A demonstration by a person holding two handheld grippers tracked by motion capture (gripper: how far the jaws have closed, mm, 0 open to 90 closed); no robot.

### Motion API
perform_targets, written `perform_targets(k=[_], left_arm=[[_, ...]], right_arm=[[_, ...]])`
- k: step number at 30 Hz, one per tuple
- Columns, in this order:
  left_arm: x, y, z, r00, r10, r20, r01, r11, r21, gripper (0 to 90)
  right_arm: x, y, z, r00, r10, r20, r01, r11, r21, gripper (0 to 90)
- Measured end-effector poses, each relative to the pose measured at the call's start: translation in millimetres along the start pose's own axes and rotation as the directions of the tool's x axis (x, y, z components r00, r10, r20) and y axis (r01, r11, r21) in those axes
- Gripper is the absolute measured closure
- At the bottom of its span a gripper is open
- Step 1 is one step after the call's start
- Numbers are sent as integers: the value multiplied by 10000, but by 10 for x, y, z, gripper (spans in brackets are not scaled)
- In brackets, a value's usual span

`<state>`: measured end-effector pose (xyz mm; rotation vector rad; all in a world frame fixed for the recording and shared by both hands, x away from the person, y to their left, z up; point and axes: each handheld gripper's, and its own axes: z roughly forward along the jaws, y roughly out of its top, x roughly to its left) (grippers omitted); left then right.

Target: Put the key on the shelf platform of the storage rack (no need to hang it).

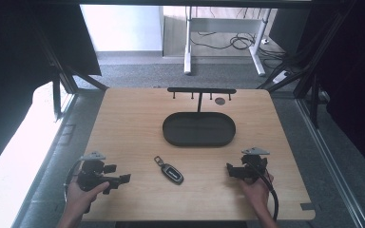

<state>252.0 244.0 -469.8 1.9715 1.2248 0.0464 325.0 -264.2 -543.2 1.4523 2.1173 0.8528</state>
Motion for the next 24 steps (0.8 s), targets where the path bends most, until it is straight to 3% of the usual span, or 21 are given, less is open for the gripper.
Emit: perform_targets(k=[5,9,14,24], left_arm=[[34,-17,0,9999,-126,-46,126,9999,14,197],[-12,-4,-21,10000,-20,-22,20,10000,-64,197],[-31,-6,-23,10000,-1,-39,0,10000,-70,197],[5,-10,-10,9999,-101,-59,101,9999,-32,197]], right_arm=[[23,40,30,9992,297,260,-298,9995,50,9],[26,71,-69,9992,217,328,-233,9985,502,135],[8,105,-229,9994,315,-166,-313,9994,140,203],[90,321,-401,9943,-543,-918,566,9981,232,294]])
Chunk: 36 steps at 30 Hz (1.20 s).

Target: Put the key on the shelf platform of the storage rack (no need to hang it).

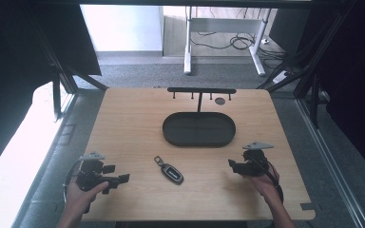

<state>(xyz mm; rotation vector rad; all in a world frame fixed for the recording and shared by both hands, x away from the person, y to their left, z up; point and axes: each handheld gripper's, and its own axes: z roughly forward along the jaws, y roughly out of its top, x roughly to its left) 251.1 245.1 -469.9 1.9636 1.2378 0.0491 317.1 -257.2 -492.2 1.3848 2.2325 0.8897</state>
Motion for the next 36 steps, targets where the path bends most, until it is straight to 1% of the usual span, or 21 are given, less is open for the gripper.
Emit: perform_targets(k=[2,3,4,8,12,14,16,17,19,21,28,33,34,36], left_arm=[[-6,3,-8,10000,36,20,-36,10000,-21,197],[-9,4,-10,10000,44,31,-44,10000,-22,197],[-10,5,-10,10000,52,34,-52,10000,-12,197],[-9,6,-3,10000,66,45,-66,10000,6,197],[0,7,2,10000,51,51,-51,10000,35,197],[2,6,2,10000,61,52,-61,10000,44,197],[1,6,0,10000,65,73,-66,10000,47,197],[1,6,-1,10000,65,72,-65,10000,44,196],[1,6,0,10000,66,73,-66,10000,52,197],[0,6,4,9999,88,70,-89,9999,60,197],[-11,7,28,9999,84,119,-85,9999,96,196],[-8,6,36,9998,71,161,-73,9999,141,196],[-11,5,37,9998,84,164,-86,9998,156,196],[-12,5,38,9998,90,172,-92,9998,164,196]], right_arm=[[35,64,-41,9998,-143,-157,144,9999,35,305],[85,135,-83,9991,-328,-279,330,9994,66,311],[85,135,-83,9991,-328,-279,330,9994,66,311],[194,280,-135,9965,-690,-468,701,9973,238,319],[301,423,-145,9918,-1000,-792,1030,9941,345,330],[312,441,-145,9912,-1045,-815,1076,9936,346,331],[350,491,-150,9897,-1116,-892,1152,9927,357,336],[385,531,-157,9879,-1223,-951,1264,9912,386,338],[403,549,-161,9867,-1305,-971,1347,9902,378,339],[442,585,-170,9843,-1358,-1128,1412,9892,405,340],[590,699,-144,9750,-1758,-1362,1858,9805,647,343],[706,779,-100,9657,-2085,-1546,2229,9714,822,346],[759,810,-81,9622,-2220,-1578,2377,9673,884,346],[778,822,-75,9607,-2278,-1589,2439,9656,901,346]])
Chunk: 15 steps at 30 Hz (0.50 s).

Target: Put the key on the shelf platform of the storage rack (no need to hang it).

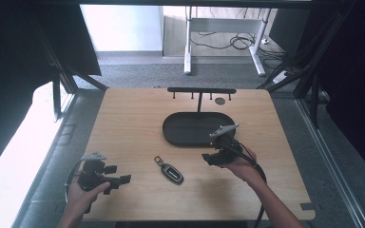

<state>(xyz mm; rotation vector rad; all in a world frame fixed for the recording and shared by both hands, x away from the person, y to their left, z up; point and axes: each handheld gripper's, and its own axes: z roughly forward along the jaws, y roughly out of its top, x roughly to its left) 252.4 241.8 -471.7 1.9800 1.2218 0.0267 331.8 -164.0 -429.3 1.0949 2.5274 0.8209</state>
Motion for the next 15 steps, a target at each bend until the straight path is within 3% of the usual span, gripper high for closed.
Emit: perform_targets(k=[15], left_arm=[[-14,-2,7,10000,17,44,-17,10000,21,196]], right_arm=[[247,221,144,9969,-680,-385,694,9970,352,348]])
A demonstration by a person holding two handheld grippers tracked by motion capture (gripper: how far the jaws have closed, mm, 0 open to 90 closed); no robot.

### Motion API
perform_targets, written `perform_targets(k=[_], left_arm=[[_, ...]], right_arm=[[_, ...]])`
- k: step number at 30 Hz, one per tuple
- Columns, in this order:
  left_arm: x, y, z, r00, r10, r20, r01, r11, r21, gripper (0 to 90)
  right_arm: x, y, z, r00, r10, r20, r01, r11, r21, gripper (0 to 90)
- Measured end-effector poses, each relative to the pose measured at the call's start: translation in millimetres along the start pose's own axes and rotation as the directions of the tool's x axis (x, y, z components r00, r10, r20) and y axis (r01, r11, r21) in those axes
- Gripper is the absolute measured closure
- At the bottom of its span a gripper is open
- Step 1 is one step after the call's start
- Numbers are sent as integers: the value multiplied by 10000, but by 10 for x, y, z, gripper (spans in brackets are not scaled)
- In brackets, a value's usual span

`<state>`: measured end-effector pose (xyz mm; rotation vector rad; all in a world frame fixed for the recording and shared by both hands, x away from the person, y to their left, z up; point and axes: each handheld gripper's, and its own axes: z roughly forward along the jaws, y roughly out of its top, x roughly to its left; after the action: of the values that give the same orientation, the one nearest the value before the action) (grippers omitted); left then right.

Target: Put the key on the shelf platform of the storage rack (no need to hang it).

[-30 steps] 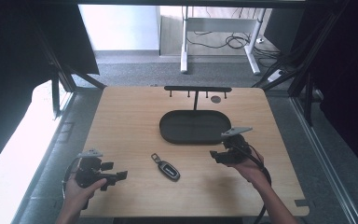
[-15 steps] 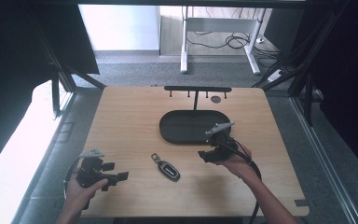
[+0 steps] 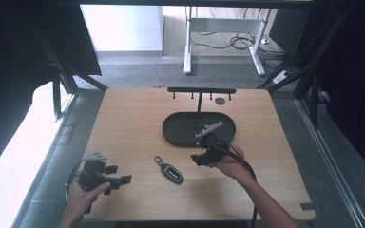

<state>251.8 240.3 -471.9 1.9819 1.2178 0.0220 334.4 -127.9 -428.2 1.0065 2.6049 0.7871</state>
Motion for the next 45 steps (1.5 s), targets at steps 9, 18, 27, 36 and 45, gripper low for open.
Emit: perform_targets(k=[9,18,27,36,45], left_arm=[[-6,1,16,10000,30,64,-31,10000,50,195],[7,1,8,10000,21,57,-21,10000,39,195],[12,1,2,10000,27,61,-27,10000,4,195],[15,1,7,10000,-2,66,2,10000,32,194],[12,3,2,10000,-8,82,8,10000,0,195]], right_arm=[[144,111,149,9996,-248,-136,255,9984,509,352],[317,204,345,9978,-522,-420,561,9937,968,349],[389,248,500,9965,-566,-609,641,9895,1298,348],[504,265,668,9933,-809,-826,935,9822,1629,346],[612,277,825,9907,-880,-1039,1065,9762,1889,343]])
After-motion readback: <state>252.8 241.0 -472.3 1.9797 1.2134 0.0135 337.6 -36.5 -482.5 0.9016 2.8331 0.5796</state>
